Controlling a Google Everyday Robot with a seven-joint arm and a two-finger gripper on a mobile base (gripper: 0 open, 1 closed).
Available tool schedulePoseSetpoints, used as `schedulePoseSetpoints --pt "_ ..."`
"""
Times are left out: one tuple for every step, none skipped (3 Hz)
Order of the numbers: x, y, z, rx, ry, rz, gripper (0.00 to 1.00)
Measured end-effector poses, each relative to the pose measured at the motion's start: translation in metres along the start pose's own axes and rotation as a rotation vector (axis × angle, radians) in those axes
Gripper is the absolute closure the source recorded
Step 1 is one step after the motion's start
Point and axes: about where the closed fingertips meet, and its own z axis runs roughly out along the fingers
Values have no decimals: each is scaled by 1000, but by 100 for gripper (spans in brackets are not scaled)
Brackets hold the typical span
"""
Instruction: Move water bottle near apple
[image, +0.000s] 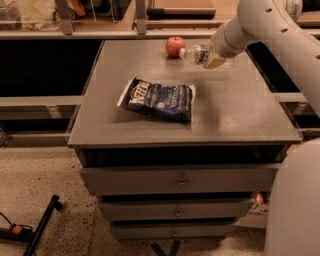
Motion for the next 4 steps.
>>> schedulePoseSetpoints --pt "2 6 -2 4 -4 -13 100" --pt "-4 9 3 13 -26 -84 100" --pt "-9 11 9 16 -43 -150 100" --pt "-18 11 17 1 -64 -214 100"
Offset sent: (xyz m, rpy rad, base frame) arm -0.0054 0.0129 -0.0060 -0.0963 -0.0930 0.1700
